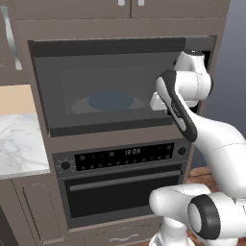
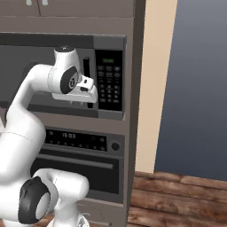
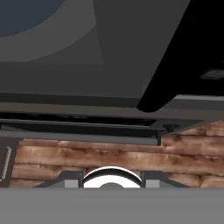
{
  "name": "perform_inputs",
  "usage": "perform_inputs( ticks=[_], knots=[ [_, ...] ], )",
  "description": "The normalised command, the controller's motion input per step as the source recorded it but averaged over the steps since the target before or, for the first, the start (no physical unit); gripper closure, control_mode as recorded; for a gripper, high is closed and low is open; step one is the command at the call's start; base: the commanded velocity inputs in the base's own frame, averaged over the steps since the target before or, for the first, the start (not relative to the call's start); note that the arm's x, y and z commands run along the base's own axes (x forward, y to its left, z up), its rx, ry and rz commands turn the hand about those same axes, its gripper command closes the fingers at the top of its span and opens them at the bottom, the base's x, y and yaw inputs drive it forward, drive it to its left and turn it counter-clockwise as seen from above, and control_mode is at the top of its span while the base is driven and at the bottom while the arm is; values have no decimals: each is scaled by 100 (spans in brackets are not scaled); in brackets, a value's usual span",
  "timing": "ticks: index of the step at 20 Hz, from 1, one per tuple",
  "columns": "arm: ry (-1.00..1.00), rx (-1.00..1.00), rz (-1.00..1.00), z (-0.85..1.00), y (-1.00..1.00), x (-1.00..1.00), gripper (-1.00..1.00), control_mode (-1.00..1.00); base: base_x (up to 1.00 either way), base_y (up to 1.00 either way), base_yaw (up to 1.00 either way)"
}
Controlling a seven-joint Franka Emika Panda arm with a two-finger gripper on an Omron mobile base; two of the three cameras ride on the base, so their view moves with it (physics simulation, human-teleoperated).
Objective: Pick the sweet potato from the counter and place it in the microwave. Then turn on the microwave.
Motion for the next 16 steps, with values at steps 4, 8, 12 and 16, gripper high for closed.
perform_inputs(
  ticks=[4, 8, 12, 16],
  knots=[
    [0, 0, 0, 0, 0, -2, -100, -100, 0, 0, 0],
    [-13, 0, 0, 0, 0, -19, -100, -100, 0, 0, 0],
    [-22, 0, -1, 7, 0, -16, -100, -100, 0, 0, 0],
    [-20, 0, -5, 17, -2, -1, -100, -100, 0, 0, 0]
  ],
)
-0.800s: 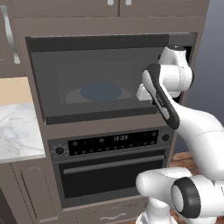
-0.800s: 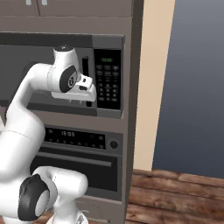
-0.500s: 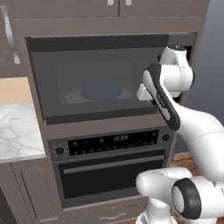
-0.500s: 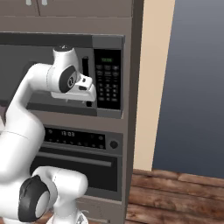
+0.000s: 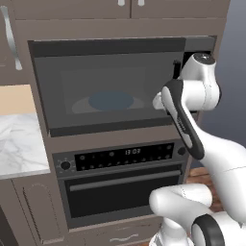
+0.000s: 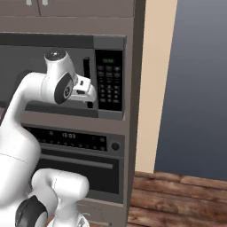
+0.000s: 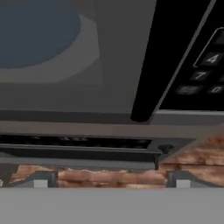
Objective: Pick the sweet potato from the counter and place it in the microwave. Then turn on the microwave.
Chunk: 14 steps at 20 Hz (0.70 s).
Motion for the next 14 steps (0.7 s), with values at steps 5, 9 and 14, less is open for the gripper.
perform_inputs(
  ticks=[5, 9, 14],
  knots=[
    [-8, 0, -2, 18, -5, 9, -100, -100, 0, 0, 0],
    [0, 0, 0, 15, -7, 22, -100, -100, 0, 0, 0],
    [4, 0, 0, 7, -11, 30, -100, -100, 0, 0, 0]
  ],
)
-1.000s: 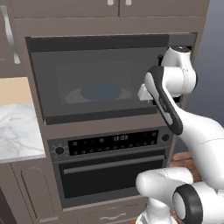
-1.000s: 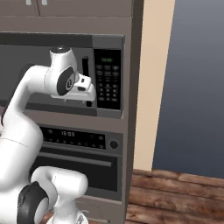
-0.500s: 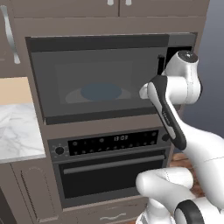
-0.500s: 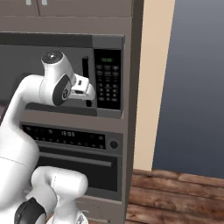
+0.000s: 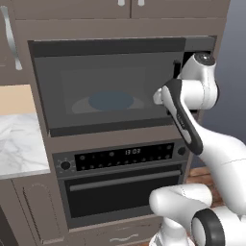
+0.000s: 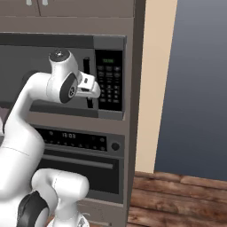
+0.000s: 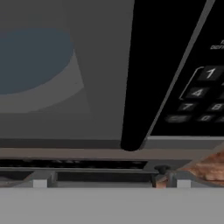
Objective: Pick the sweet potato from the counter and place it in the microwave. Then turn on the microwave.
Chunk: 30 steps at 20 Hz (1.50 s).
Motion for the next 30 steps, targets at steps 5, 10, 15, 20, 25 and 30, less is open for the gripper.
perform_inputs(
  ticks=[5, 10, 15, 20, 25, 30],
  knots=[
    [0, 0, 0, 8, -7, 33, -100, -100, 0, 0, 0],
    [-1, -1, 0, 1, -4, 36, -100, -100, 0, 0, 0],
    [0, -2, -1, 0, -9, 39, -100, -100, 0, 0, 0],
    [-4, -1, 0, -2, -7, 36, -100, -100, 0, 0, 0],
    [-13, -1, 0, -5, -5, 31, -100, -100, 0, 0, 0],
    [-34, -3, 0, -6, -3, 14, -100, -100, 0, 0, 0]
  ],
)
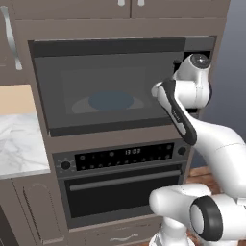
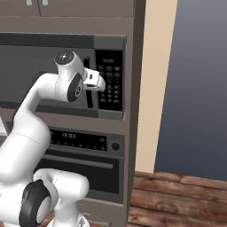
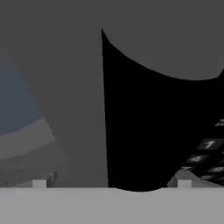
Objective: Pick the sweet potato from the counter and place it in the microwave. Then turn on the microwave.
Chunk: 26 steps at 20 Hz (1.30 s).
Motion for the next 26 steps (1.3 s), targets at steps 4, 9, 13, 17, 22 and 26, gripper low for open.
perform_inputs(
  ticks=[4, 9, 13, 17, 22, 26],
  knots=[
    [-26, -1, 0, 0, -3, 28, -100, -100, 0, 0, 0],
    [-15, 0, 0, -1, -2, 36, -100, -100, 0, 0, 0],
    [-2, 0, 0, -2, 0, 45, 100, -100, 0, 0, 0],
    [1, 0, 0, -2, 3, 38, 100, -100, 0, 0, 0],
    [3, 0, 0, -5, 11, 9, 100, -100, 0, 0, 0],
    [2, 0, 0, -2, 18, -24, 100, -100, 0, 0, 0]
  ],
)
